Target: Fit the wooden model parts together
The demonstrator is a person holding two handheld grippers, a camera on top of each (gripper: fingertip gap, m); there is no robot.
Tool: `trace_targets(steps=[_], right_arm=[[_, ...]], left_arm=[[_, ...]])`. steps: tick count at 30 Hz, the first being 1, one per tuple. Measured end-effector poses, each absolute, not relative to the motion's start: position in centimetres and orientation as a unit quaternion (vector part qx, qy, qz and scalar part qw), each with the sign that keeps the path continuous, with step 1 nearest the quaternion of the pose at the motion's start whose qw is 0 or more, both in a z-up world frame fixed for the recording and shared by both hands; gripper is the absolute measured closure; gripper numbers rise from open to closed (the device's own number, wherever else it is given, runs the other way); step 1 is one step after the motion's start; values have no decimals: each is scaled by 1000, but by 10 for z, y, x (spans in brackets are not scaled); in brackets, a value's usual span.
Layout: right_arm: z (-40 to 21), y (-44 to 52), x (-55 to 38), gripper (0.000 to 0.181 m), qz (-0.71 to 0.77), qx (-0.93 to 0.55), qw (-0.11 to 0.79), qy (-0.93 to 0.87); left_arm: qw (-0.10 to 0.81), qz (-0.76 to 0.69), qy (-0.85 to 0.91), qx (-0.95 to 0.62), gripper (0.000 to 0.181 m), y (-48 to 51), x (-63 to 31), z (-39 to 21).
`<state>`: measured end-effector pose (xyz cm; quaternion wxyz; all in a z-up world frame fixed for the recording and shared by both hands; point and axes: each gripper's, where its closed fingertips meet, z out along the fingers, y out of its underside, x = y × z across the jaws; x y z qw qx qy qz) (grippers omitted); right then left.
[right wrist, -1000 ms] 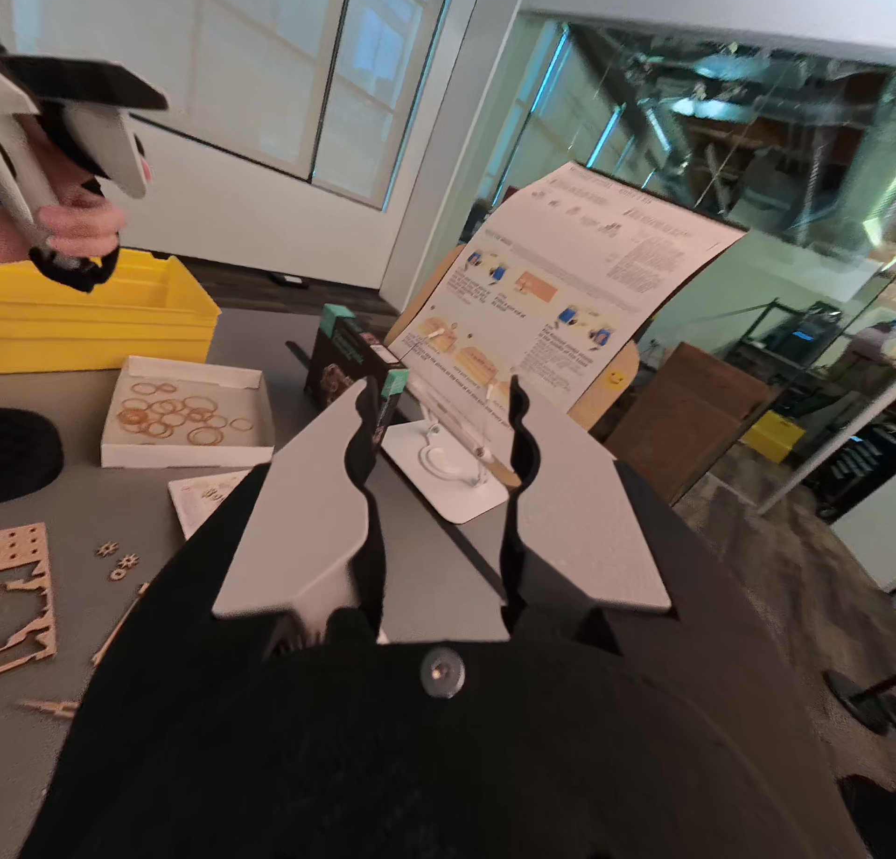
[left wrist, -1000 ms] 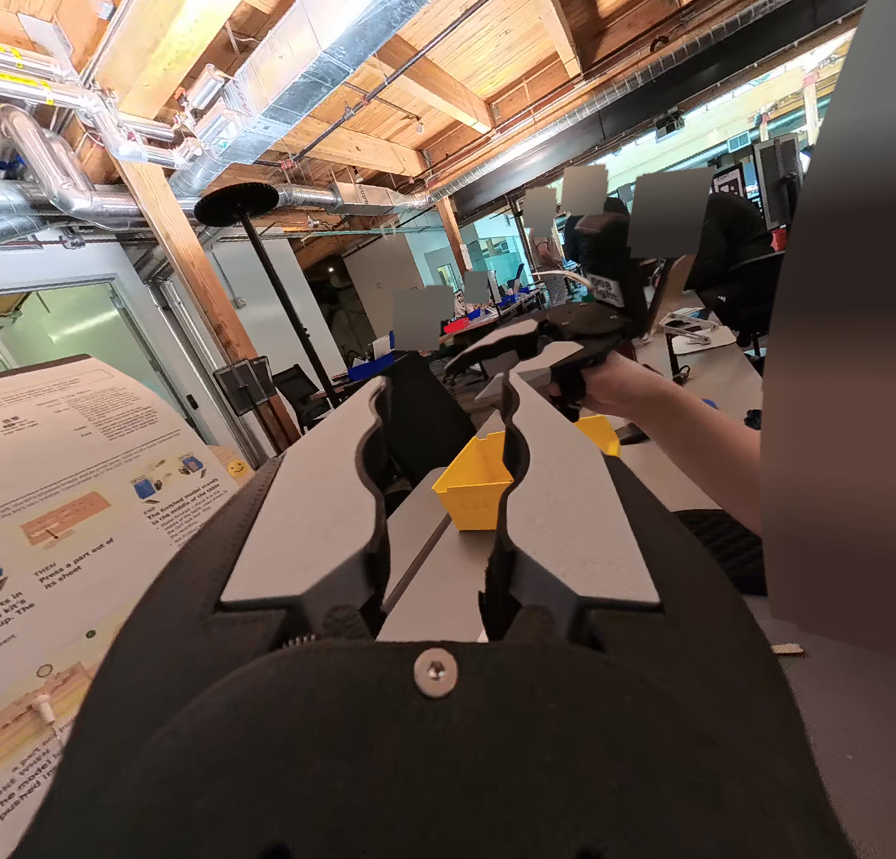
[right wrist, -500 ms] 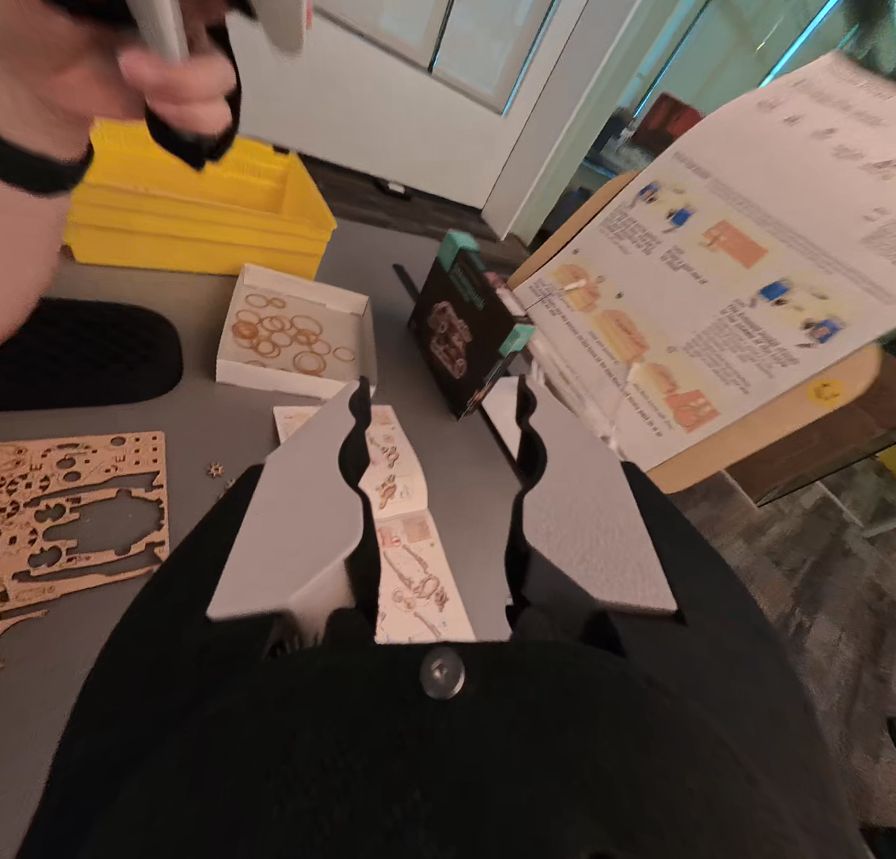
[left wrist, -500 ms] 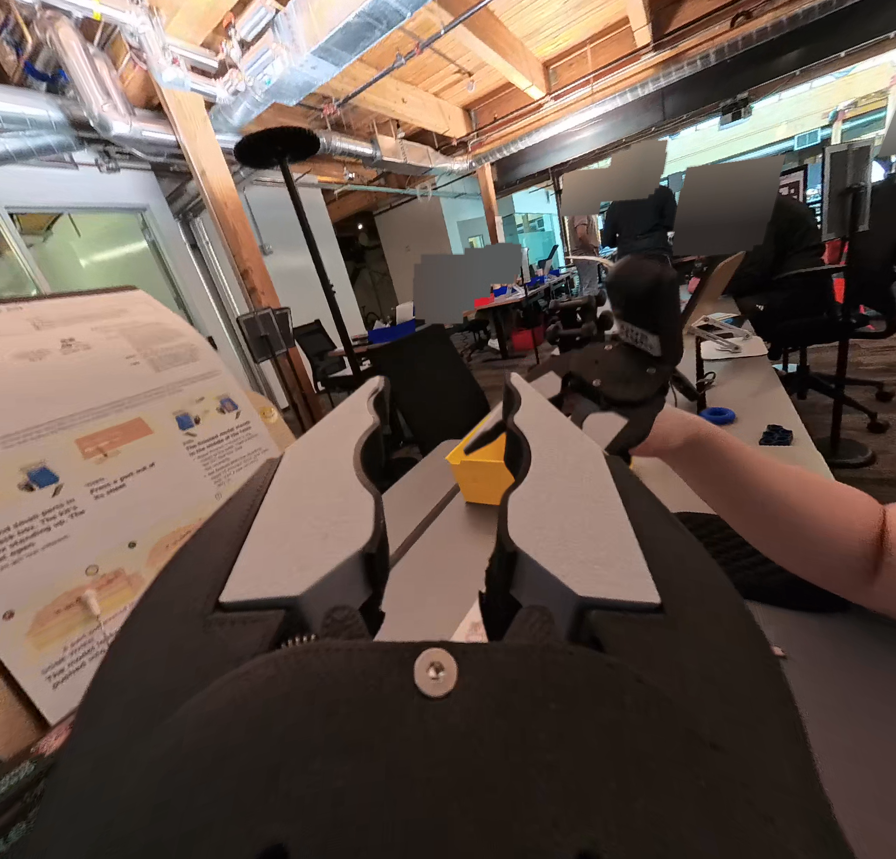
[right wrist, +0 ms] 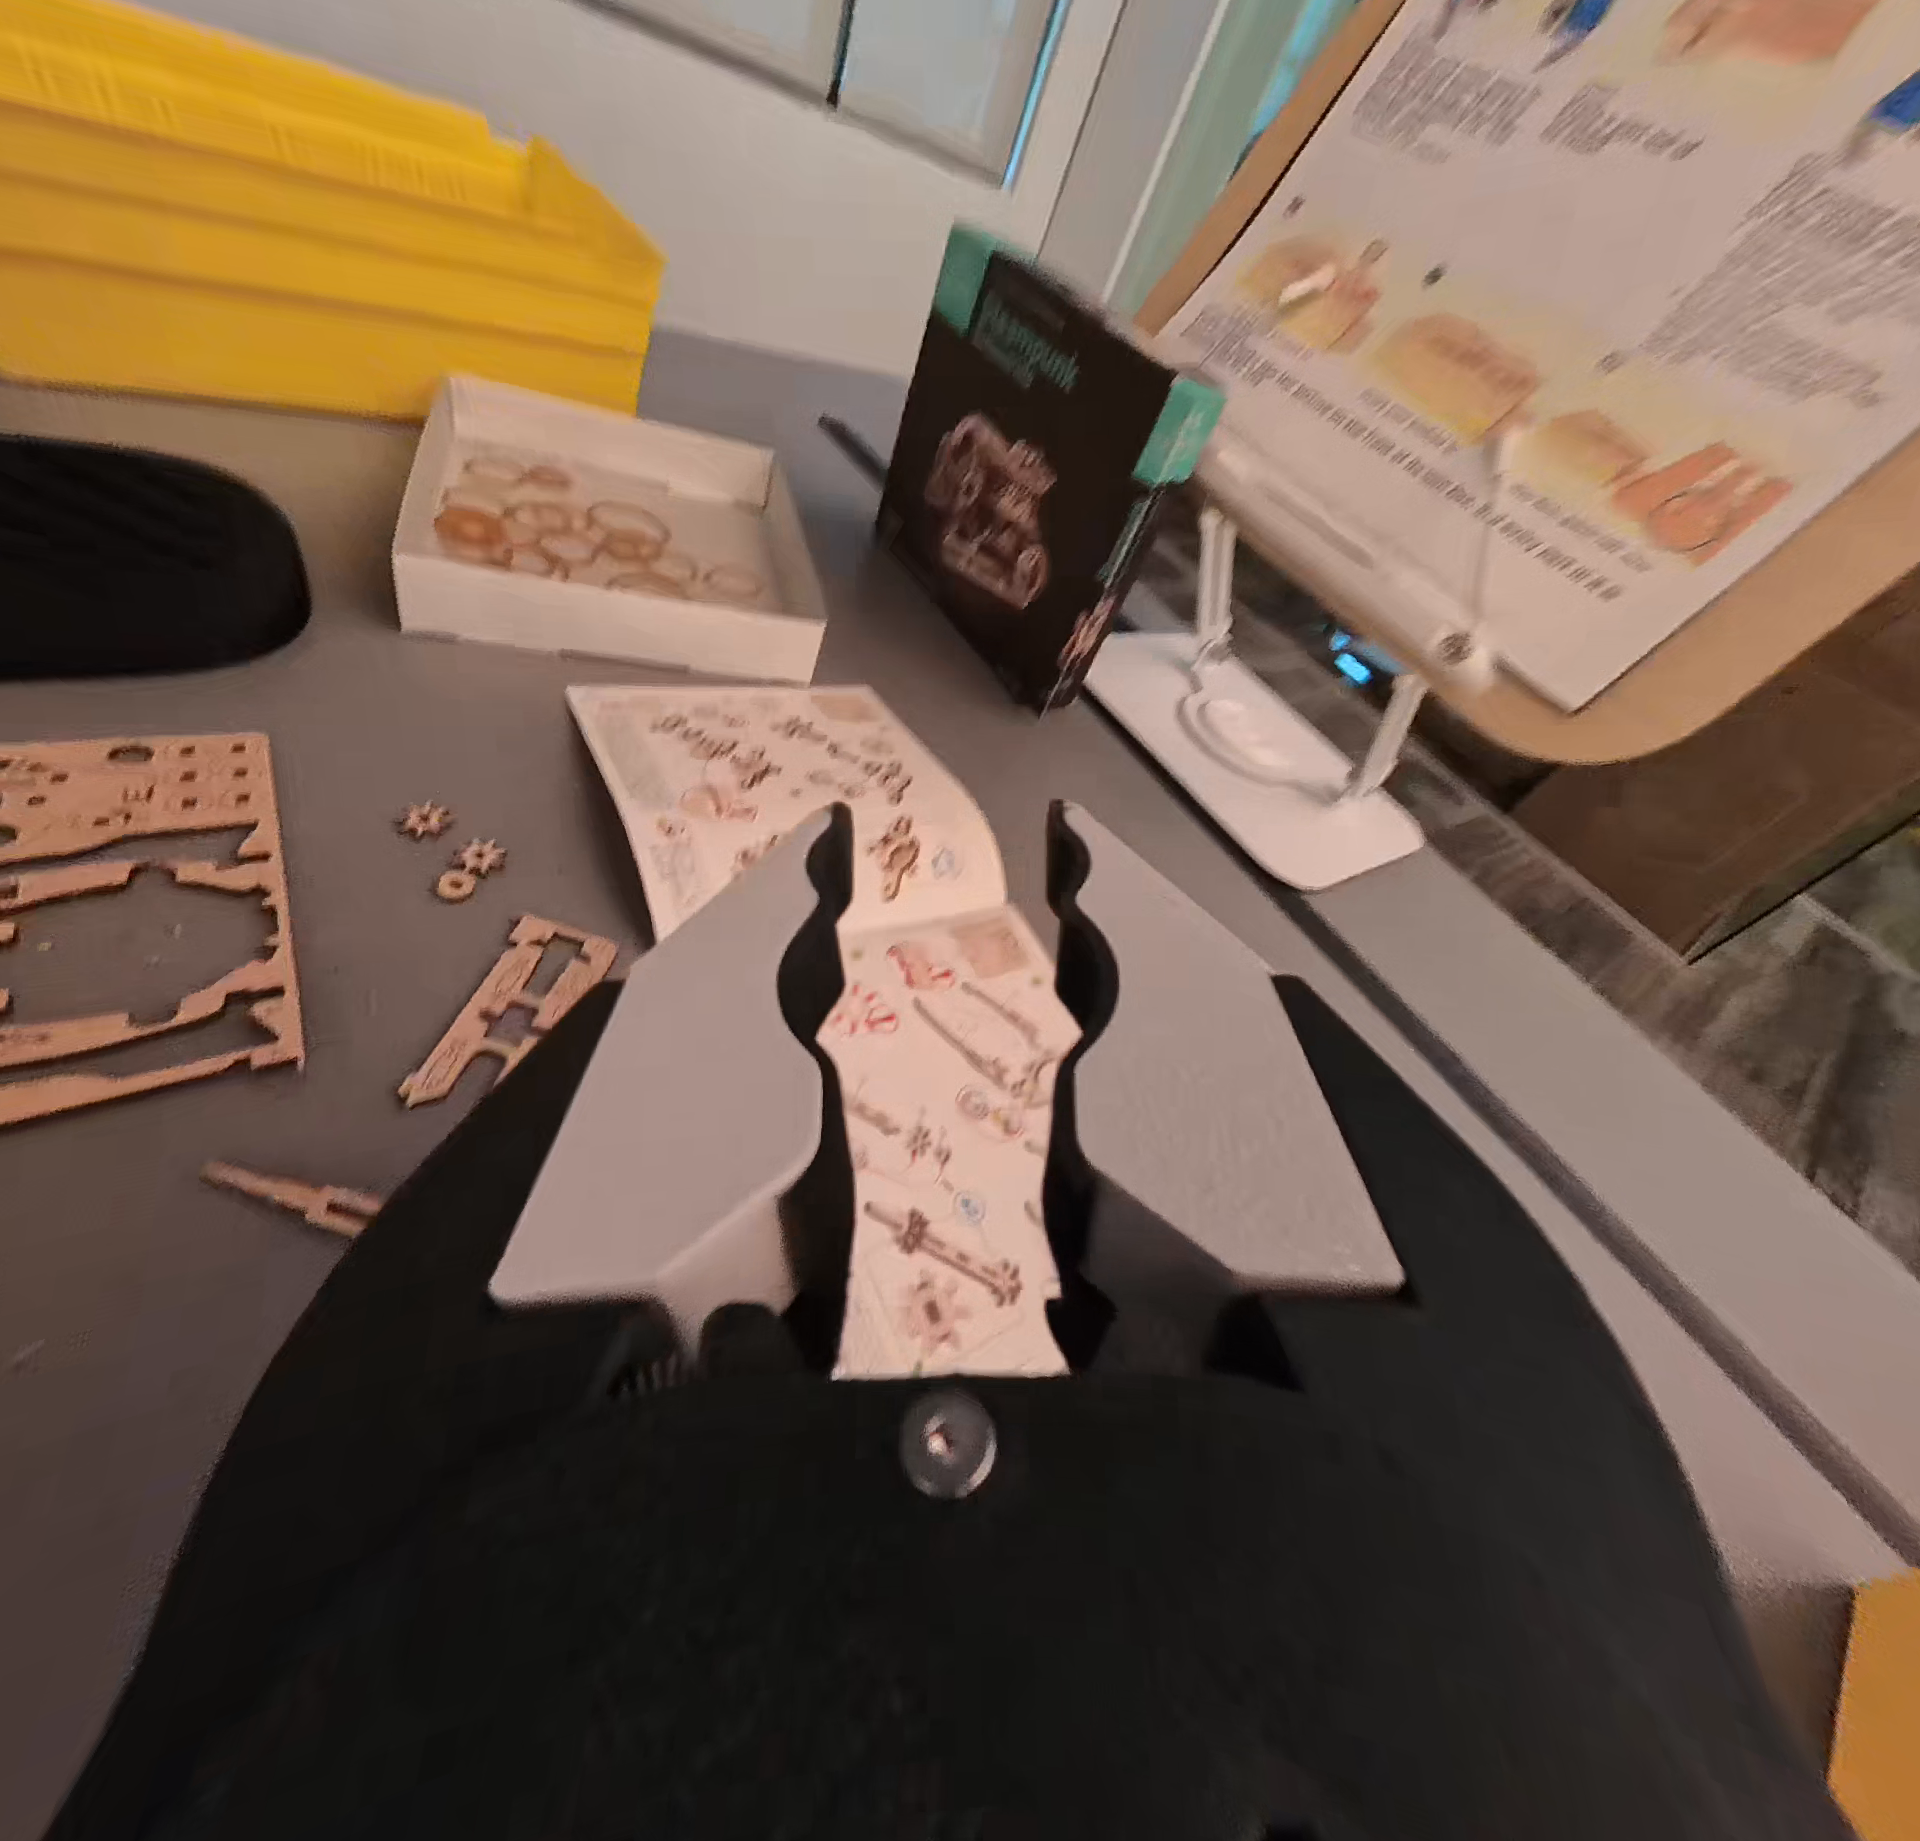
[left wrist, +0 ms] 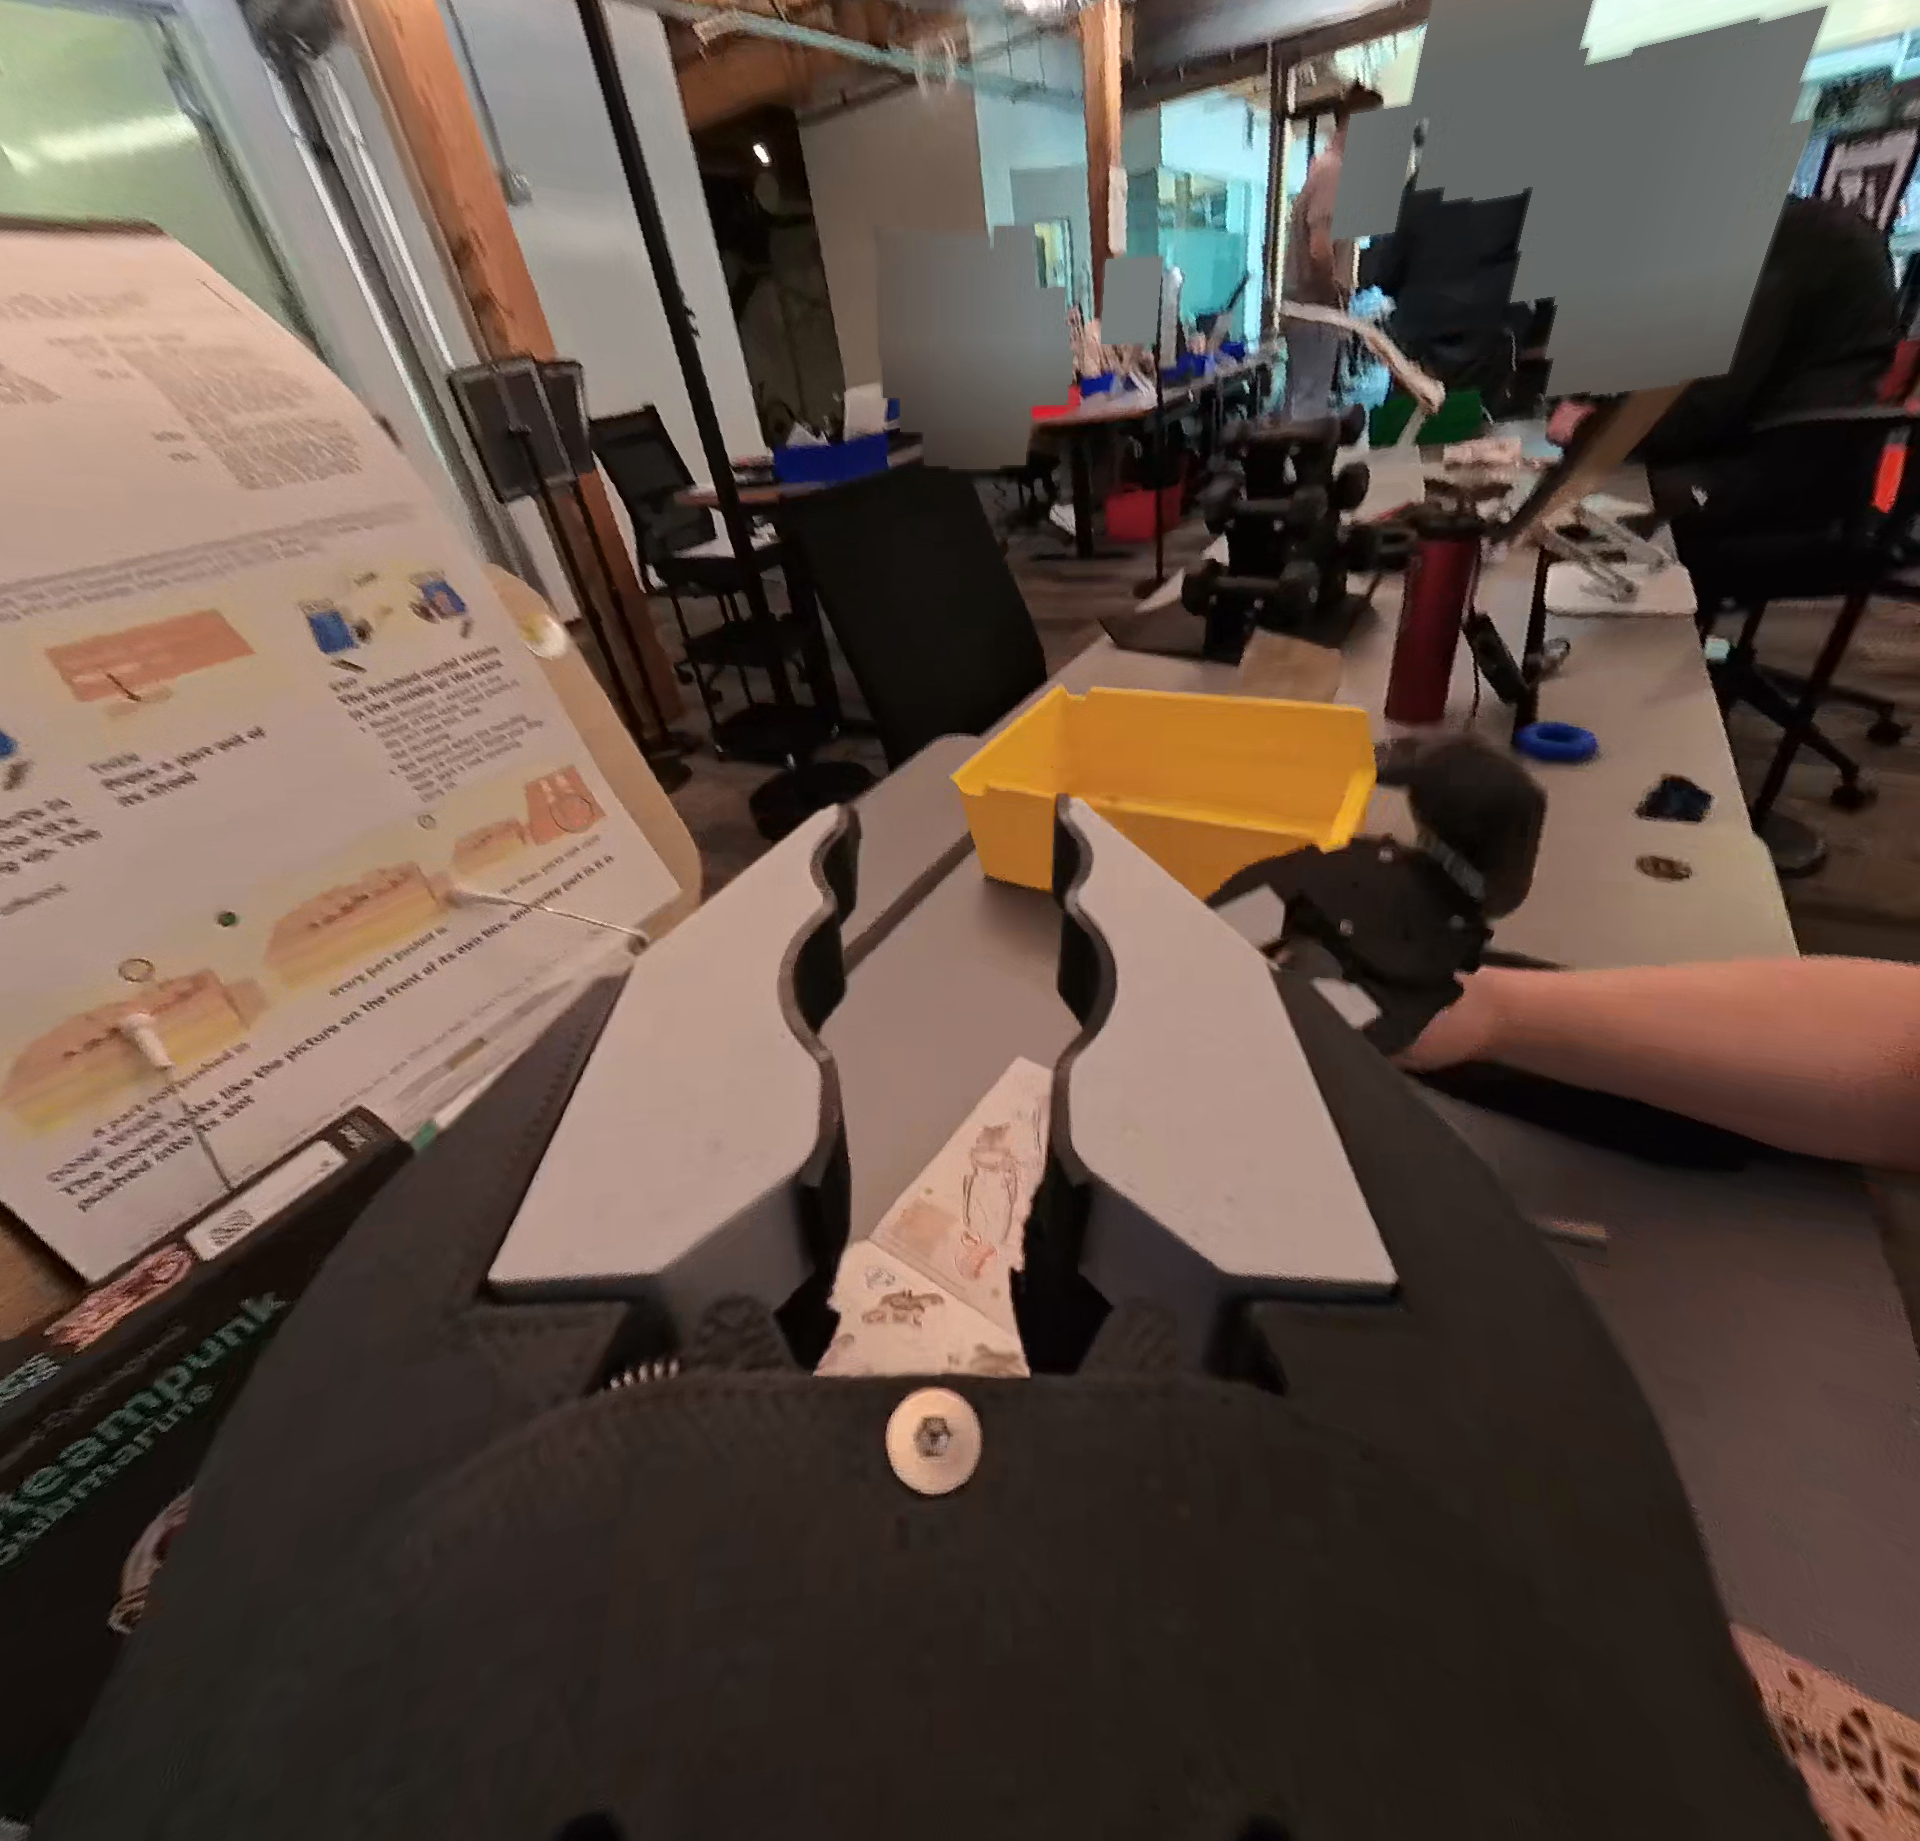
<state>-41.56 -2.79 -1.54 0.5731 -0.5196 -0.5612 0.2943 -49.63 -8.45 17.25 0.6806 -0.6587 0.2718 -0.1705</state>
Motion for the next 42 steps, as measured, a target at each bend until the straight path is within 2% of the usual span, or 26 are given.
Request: trace_targets(steps=[2, 5, 10, 15, 18, 20, 25, 30, 42], right_arm=[[-3, -25, -411, 146, 289, -505, 610, -538], [-3, -19, -407, 147, 234, -493, 637, -544], [-12, -13, -403, 149, 215, -505, 625, -555], [-1, -12, -386, 150, 204, -499, 648, -537], [-3, -15, -384, 150, 207, -500, 646, -539], [-7, -13, -385, 150, 199, -501, 642, -545], [-10, -12, -385, 150, 197, -503, 640, -546], [-12, -10, -384, 150, 199, -506, 638, -545], [-15, -11, -385, 150, 191, -502, 636, -554]], left_arm=[[656, -169, 298, -673, 152, -79, -483, 157], [605, -159, 327, -708, 152, -67, -465, 124], [511, -214, 322, -767, 156, -53, -445, 64], [355, -266, 336, -831, 156, -72, -430, -31], [319, -287, 333, -839, 162, -78, -418, -68], [298, -290, 335, -845, 158, -84, -412, -84], [259, -291, 341, -856, 150, -94, -399, -105], [199, -313, 340, -864, 155, -107, -390, -125], [174, -294, 341, -876, 155, -111, -387, -142]])
